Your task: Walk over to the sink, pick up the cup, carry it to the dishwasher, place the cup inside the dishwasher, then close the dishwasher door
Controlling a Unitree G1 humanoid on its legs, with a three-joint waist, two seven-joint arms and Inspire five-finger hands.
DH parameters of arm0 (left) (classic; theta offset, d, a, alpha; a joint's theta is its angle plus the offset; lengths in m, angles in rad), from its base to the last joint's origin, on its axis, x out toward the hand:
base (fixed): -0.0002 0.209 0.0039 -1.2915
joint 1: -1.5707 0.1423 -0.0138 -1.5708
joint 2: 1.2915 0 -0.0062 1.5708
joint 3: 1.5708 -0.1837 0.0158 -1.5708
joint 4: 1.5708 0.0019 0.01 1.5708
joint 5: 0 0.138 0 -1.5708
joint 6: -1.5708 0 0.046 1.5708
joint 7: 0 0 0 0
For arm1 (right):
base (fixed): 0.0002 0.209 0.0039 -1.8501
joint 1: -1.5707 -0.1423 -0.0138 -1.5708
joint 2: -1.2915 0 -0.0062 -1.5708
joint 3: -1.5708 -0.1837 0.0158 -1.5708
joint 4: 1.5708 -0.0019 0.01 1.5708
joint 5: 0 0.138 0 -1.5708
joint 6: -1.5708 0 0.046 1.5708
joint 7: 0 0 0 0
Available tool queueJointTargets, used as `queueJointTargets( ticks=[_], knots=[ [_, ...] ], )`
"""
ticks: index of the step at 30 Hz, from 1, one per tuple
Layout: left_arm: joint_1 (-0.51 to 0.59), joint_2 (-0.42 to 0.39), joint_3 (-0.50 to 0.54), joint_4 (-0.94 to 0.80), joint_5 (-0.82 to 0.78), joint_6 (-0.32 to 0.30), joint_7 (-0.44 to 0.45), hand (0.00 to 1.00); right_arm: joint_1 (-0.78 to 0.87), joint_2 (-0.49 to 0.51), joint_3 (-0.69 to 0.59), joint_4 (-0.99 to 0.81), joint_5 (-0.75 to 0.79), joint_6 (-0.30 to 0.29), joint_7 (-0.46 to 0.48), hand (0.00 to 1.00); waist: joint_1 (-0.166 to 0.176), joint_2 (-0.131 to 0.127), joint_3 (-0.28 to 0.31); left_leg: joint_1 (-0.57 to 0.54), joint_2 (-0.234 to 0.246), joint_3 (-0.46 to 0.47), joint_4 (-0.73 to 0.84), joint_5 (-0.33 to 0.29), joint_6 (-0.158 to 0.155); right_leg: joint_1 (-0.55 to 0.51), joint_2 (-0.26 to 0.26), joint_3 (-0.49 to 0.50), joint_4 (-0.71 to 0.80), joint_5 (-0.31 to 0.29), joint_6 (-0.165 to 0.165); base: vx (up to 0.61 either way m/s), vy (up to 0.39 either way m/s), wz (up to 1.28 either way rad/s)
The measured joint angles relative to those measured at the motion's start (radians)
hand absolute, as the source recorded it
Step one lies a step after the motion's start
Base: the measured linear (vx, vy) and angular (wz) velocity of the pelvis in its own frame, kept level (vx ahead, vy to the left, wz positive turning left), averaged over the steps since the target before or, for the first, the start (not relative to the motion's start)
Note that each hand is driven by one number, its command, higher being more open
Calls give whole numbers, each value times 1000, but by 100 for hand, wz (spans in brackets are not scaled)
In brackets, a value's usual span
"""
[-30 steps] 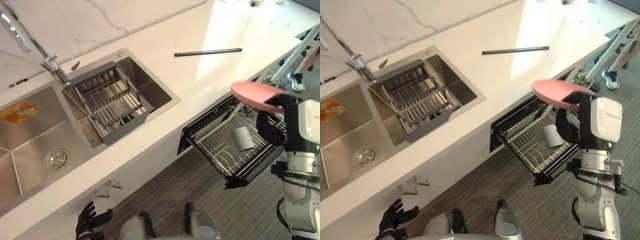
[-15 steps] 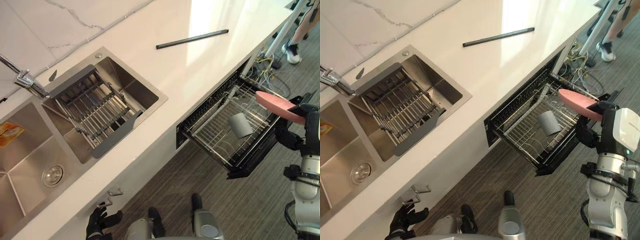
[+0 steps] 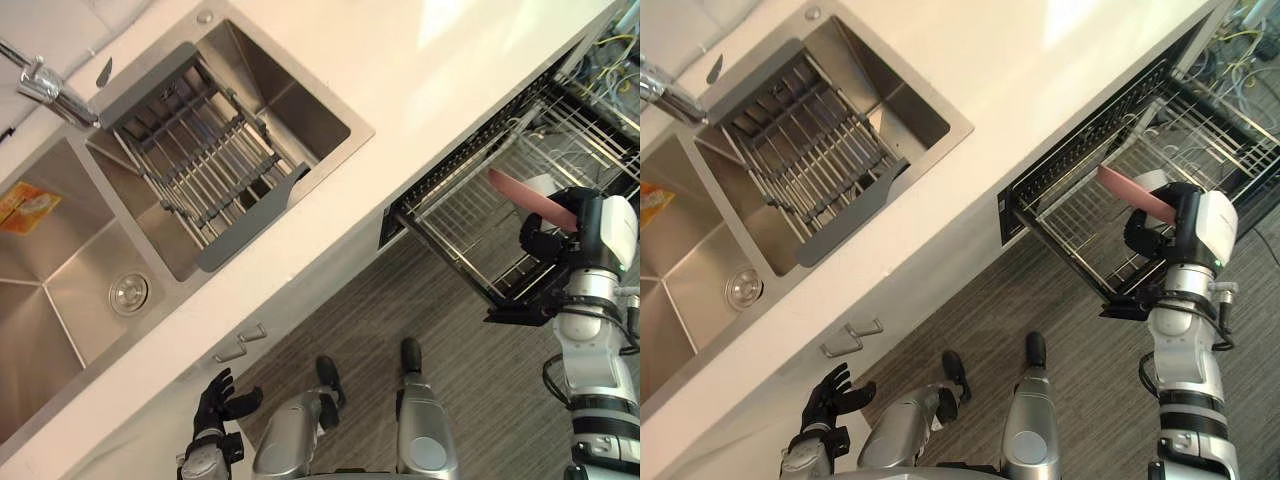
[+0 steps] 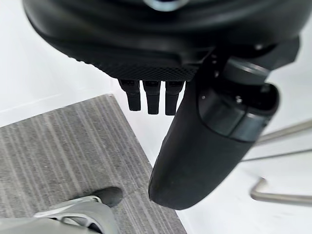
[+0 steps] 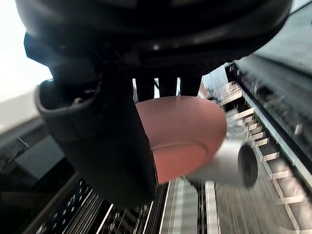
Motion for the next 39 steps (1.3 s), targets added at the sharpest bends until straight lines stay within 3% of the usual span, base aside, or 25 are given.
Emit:
queueJointTargets(
  ticks=[7, 8, 22, 31, 39],
  knots=[
    [-41, 27, -46, 2, -19, -13, 6, 90, -112, -2, 67, 106, 22, 16, -4, 30, 20, 1, 31, -45, -6, -28, 18, 2, 3, -26, -4, -12, 0, 5, -3, -13, 10, 8],
    [-50, 28, -46, 1, -19, -16, 13, 90, -127, -2, 69, 112, 22, 16, -8, 90, 24, 1, 31, -55, -6, -30, 21, 2, 3, -35, -4, -12, 1, 7, -3, 0, 0, 0],
    [-90, 30, -62, 4, -28, -22, 24, 90, -158, 54, 47, 163, 24, 41, -51, 90, 37, -5, 56, -93, 1, -40, 55, 0, 2, -68, 4, 7, 17, 11, -5, -7, -2, -2],
    [-96, 30, -52, -8, -27, -16, 29, 90, 27, 159, -89, -81, 75, 40, -74, 90, 35, -27, 69, -94, 27, -34, 95, -24, -6, -65, 23, 24, 24, 12, -7, -21, -11, -7],
    [-95, 28, 7, -49, -26, -8, 18, 90, 223, 279, -245, -305, 293, -43, -70, 90, 30, -65, 70, -49, 39, -31, 85, -31, -15, -22, 34, 26, 17, 9, -10, 1, -8, -3]
  ],
)
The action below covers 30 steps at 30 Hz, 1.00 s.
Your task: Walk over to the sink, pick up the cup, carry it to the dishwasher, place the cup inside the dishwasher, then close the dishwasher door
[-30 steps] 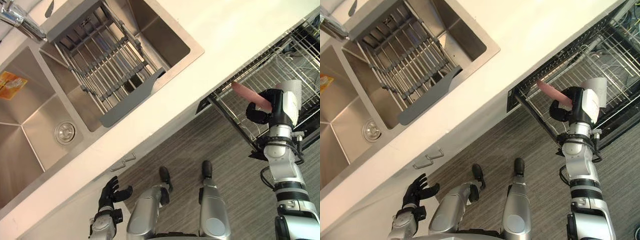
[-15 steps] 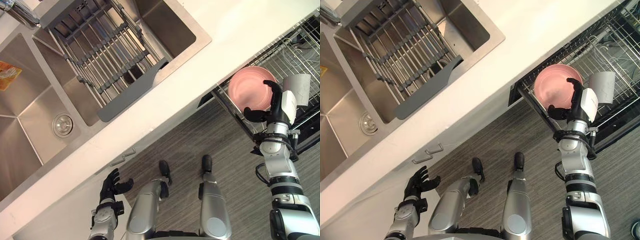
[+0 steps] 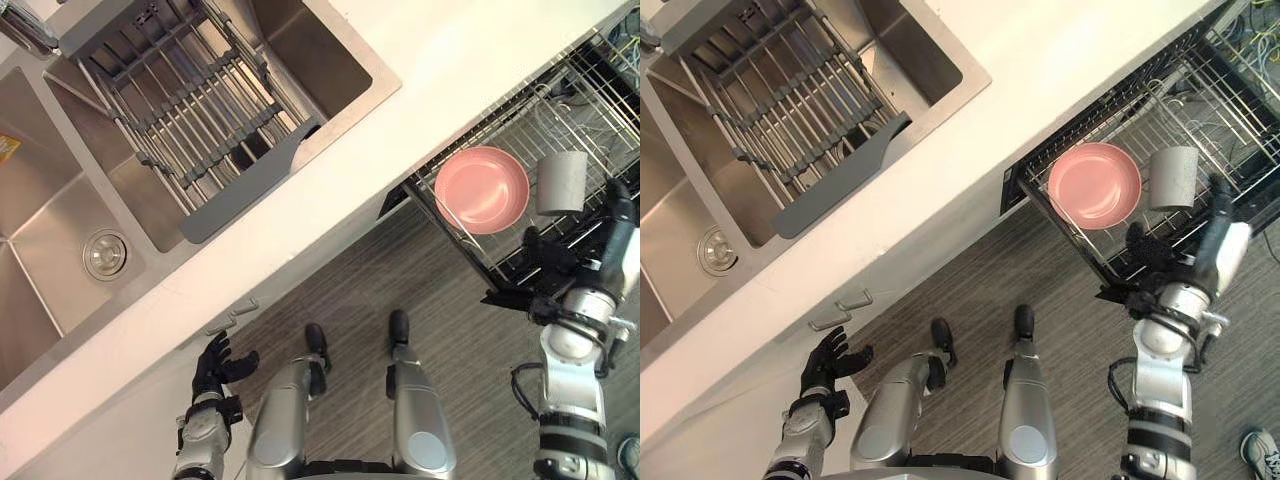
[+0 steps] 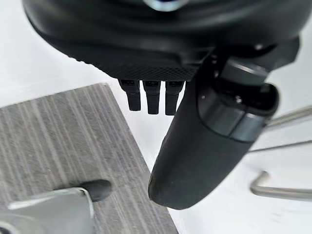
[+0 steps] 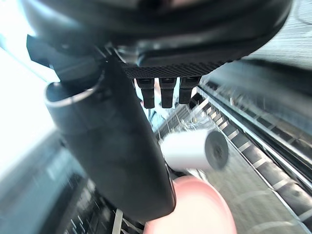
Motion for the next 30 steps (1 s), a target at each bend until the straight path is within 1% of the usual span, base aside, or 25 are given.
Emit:
queueJointTargets(
  ticks=[2, 3, 5, 10, 12, 14, 16, 20, 23, 26, 28, 30],
  knots=[
    [0, 0, 2, -4, 0, 0, -1, 90, 39, 23, -34, -23, 56, -26, 8, 90, 1, -10, -5, 5, 0, 0, -5, -1, -1, 4, 0, -1, 0, -1, -1, 0, 0, 0],
    [0, 0, 3, -8, 0, 1, -3, 90, 68, 43, -65, -34, 119, -42, 17, 90, 1, -21, -8, 5, 1, 0, -6, -1, -1, 4, 0, -2, 0, -2, -1, 0, 0, 0],
    [0, -4, 3, -14, 0, 5, -7, 90, 93, 63, -98, -35, 179, -49, 28, 90, 2, -32, -7, 9, 2, 2, -6, -2, -3, 7, 0, -3, 0, -2, -1, 0, 0, 0],
    [0, -28, 4, -25, -2, 13, -19, 90, 133, 90, -141, -20, 338, -60, 40, 90, 6, -38, -9, 11, 18, 10, 22, -22, -6, 19, 3, -4, 3, -7, -4, 5, 9, -3],
    [-2, -38, 5, -26, -2, 13, -19, 90, 134, 91, -149, 6, 395, -62, 44, 90, 13, -40, -11, 12, 28, 20, 36, -36, -8, 21, 8, -5, 12, -13, -6, 1, 2, -8],
    [-10, -48, 5, -26, -2, 13, -19, 90, 134, 95, -170, 46, 474, -68, 49, 90, 27, -41, -12, 11, 35, 28, 44, -51, -18, 20, 12, -4, 21, -20, -9, 0, -3, -2],
    [-12, -48, 5, -25, -2, 13, -19, 90, 130, 95, -175, 75, 514, -68, 56, 90, 30, -41, -12, 8, 43, 34, 53, -56, -18, 19, 14, -9, 29, -27, -10, 12, -3, 2],
    [-22, -46, 4, -24, -8, 14, -19, 90, 92, 95, -175, 133, 612, -68, 101, 90, 38, -41, -12, 6, 44, 37, 57, -54, -14, 8, 12, -12, 57, -47, -10, 30, 0, 3],
    [-33, -44, -1, -25, -28, 14, -19, 90, 17, 78, -161, 205, 707, -68, 148, 90, 52, -41, -12, -2, 45, 42, 58, -51, -15, -6, 12, -11, 58, -47, -10, 25, -1, -1],
    [-33, -42, -3, -26, -41, 14, -19, 90, -46, 58, -120, 268, 760, -71, 167, 90, 64, -41, -12, -8, 45, 43, 58, -50, -16, -13, 11, -12, 59, -47, -10, 11, 0, 0],
    [-33, -40, -2, -24, -42, 14, -19, 90, -75, 57, -122, 294, 788, -86, 159, 90, 64, -41, -12, -11, 42, 40, 57, -48, -15, -16, 9, -15, 59, -48, -10, 10, 3, 4],
    [-33, -38, -3, -26, -42, 14, -19, 90, -108, 39, -105, 329, 858, -91, 164, 90, 64, -40, -13, -12, 34, 32, 47, -39, -14, -16, 2, -21, 59, -49, -8, -4, 3, 9]
  ],
)
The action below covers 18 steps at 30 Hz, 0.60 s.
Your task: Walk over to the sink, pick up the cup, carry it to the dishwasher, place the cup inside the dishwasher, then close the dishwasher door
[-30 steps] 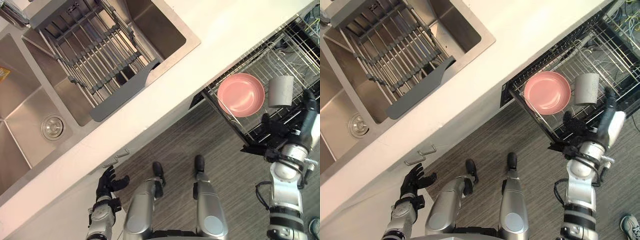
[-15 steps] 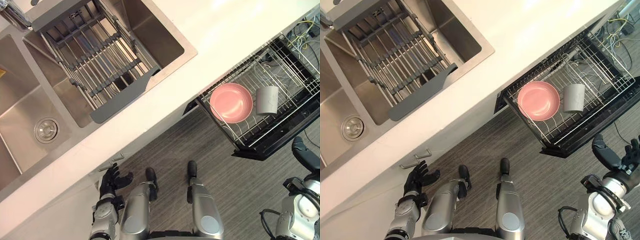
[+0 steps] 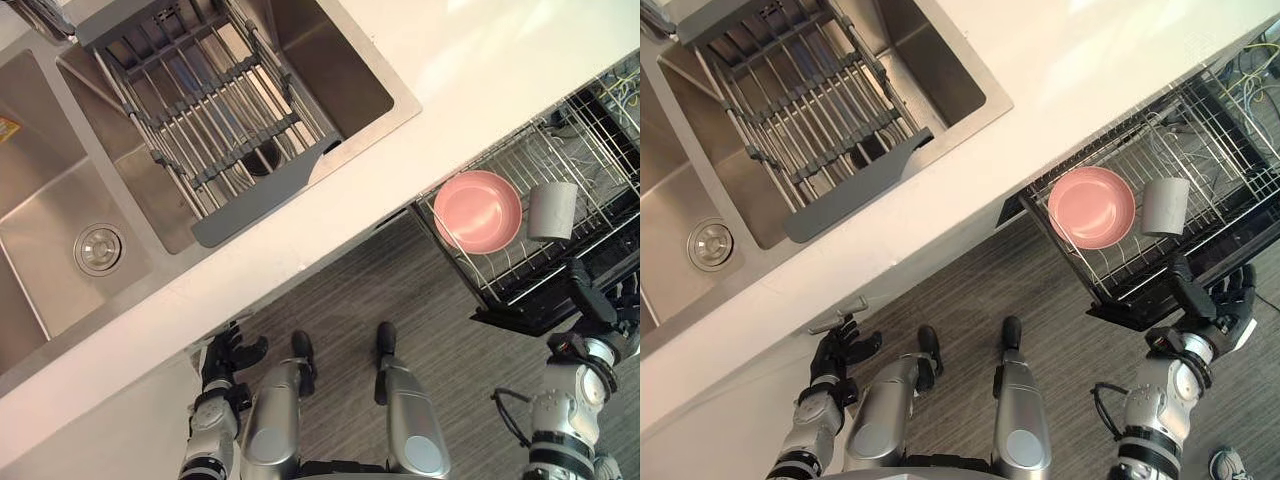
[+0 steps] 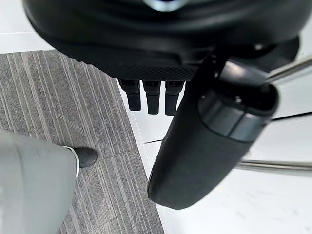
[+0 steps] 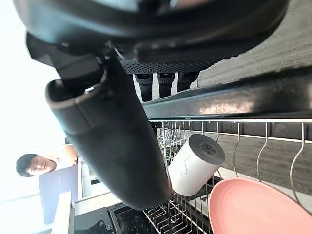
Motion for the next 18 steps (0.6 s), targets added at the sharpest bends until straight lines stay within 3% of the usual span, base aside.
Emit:
queueJointTargets(
  ticks=[8, 15, 18],
  knots=[
    [0, 26, -1, 22, 1, 0, -1, 90, -82, -14, 74, 33, 223, -85, 6, 90, -3, 5, -3, -7, -29, -45, -77, 64, -2, -17, -16, -34, 1, 5, -5, -28, -25, 17],
    [0, 38, -1, 40, 1, -1, -2, 90, -307, -75, 212, 100, 337, -130, 10, 90, 6, 48, -10, -48, -41, -112, -91, 108, 0, -29, -20, -85, -13, 25, -15, -51, -9, 23],
    [-4, 38, -1, 41, 1, -1, -2, 90, -405, -140, 262, 142, 337, -119, 18, 90, 26, 85, -9, -71, -46, -156, -109, 139, -3, -31, -22, -129, -22, 34, -21, -48, -13, 39]
  ],
)
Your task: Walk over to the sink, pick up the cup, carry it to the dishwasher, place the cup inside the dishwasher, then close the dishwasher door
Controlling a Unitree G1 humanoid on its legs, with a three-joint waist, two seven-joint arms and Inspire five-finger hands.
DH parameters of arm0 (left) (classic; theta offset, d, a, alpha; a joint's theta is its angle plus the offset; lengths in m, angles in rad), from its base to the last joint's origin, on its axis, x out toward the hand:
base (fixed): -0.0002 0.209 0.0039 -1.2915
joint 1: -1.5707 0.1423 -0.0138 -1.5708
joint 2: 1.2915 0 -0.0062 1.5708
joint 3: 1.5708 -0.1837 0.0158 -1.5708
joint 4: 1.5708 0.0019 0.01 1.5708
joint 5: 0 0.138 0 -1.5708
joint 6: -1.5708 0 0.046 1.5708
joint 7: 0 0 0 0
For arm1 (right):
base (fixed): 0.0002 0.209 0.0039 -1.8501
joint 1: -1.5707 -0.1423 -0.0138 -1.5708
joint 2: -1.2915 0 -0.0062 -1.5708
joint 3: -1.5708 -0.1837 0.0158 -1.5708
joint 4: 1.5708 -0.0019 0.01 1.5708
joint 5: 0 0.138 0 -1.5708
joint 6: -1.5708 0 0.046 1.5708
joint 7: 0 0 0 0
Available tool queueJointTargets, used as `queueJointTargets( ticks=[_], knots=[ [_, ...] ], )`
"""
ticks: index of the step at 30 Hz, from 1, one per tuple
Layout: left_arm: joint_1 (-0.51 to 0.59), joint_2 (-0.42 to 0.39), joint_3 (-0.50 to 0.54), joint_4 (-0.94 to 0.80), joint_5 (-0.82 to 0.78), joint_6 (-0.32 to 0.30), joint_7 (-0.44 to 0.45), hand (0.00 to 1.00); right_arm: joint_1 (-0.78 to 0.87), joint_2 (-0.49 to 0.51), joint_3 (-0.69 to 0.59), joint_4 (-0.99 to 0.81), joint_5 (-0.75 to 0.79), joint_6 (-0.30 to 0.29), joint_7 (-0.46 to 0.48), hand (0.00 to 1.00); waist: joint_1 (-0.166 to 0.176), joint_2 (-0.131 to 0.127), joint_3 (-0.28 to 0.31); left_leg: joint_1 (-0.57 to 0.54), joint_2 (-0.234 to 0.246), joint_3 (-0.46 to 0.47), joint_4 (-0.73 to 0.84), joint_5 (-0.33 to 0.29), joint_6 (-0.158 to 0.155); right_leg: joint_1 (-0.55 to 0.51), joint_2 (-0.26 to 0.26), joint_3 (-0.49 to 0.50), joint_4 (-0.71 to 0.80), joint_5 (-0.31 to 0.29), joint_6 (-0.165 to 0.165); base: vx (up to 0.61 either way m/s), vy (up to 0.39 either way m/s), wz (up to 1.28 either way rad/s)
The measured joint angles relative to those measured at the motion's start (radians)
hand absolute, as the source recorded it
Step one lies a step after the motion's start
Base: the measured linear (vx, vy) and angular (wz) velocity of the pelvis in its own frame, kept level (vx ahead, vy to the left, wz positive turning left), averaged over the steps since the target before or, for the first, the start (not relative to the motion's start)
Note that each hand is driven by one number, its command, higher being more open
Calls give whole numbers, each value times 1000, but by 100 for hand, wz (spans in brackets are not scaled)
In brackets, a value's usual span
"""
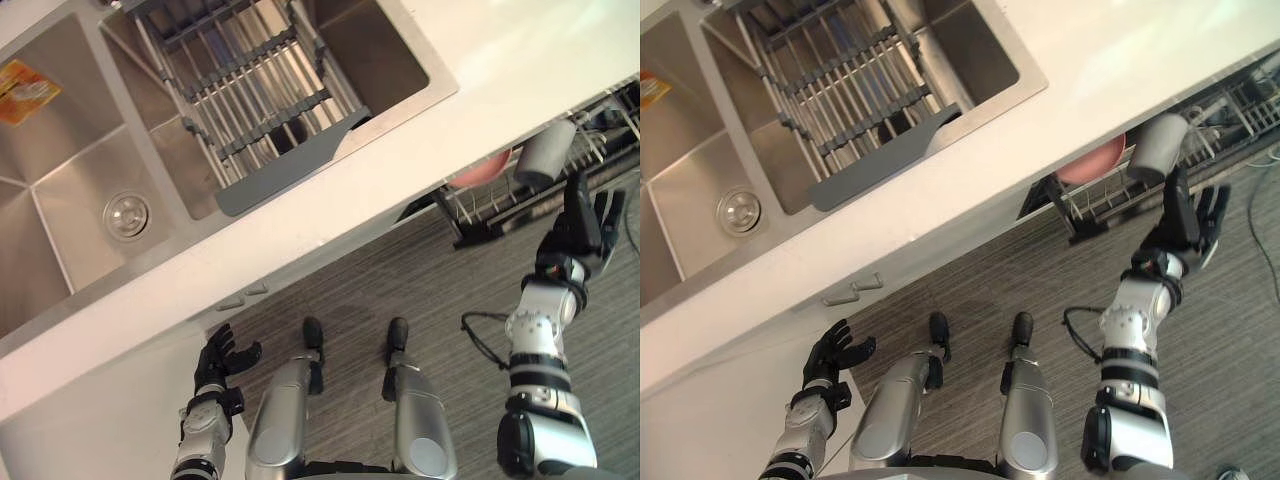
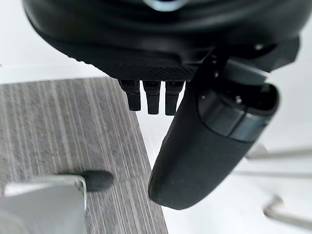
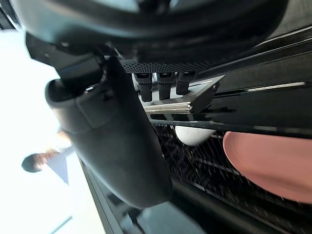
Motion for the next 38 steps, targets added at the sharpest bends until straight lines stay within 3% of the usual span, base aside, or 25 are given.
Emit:
queueJointTargets(
  ticks=[3, 12, 18, 21, 24, 28, 32, 35, 38],
  knots=[
    [-3, 1, 0, 0, 0, 0, 0, 90, -81, -22, 31, 51, 12, 7, 17, 90, 26, 21, 0, -4, -5, -42, -42, 39, -8, 0, 1, -39, -4, 1, -6, -27, -29, 36],
    [-16, 6, -22, -1, 1, 2, -1, 90, -120, -43, 58, 158, 4, 21, 47, 90, 25, 23, 1, -5, -14, -85, -92, 82, -18, -1, -1, -80, -1, 6, -16, -53, 4, 15],
    [-21, 11, -22, -7, 1, 6, -1, 90, -70, -78, 71, 164, -131, 77, 66, 90, 12, 20, 2, 25, -10, -109, -150, 124, -24, 14, 1, -106, 0, 1, -25, -15, -10, 10],
    [-14, 31, -21, -11, 1, 11, -2, 90, 65, -65, 137, 151, -232, 140, 110, 90, 6, -8, -5, 75, -1, -113, -178, 130, -29, 55, 12, -112, -6, -8, -31, 65, -33, 4],
    [3, 58, -19, -30, 1, 13, -19, 90, 277, 33, 201, 115, -363, 211, 173, 90, -3, -53, -28, 123, 4, -121, -199, 127, -39, 104, 20, -124, -18, -25, -27, 103, -31, 7],
    [28, 76, -17, -45, 11, 19, -38, 90, 432, 73, 199, 114, -473, 232, 197, 90, -17, -98, -59, 161, -4, -118, -210, 121, -38, 141, 17, -125, -25, -34, -19, 68, 11, 2],
    [77, 104, -14, -28, 54, 23, -52, 90, 591, 100, 158, 115, -585, 231, 208, 90, -38, -164, -138, 230, -13, -98, -234, 112, -34, 199, 14, -112, -44, -40, -10, 46, 30, -8],
    [111, 107, -15, -2, 84, 30, -73, 90, 686, 111, 141, 124, -694, 230, 216, 90, -45, -183, -211, 278, -15, -93, -246, 95, -36, 245, 14, -107, -59, -52, 1, 40, 17, -7],
    [156, 107, -15, 5, 100, 38, -92, 90, 738, 125, 141, 190, -783, 231, 234, 90, -56, -179, -280, 315, -17, -92, -276, 93, -40, 268, 11, -107, -61, -62, 5, 24, 4, -1]
  ],
)
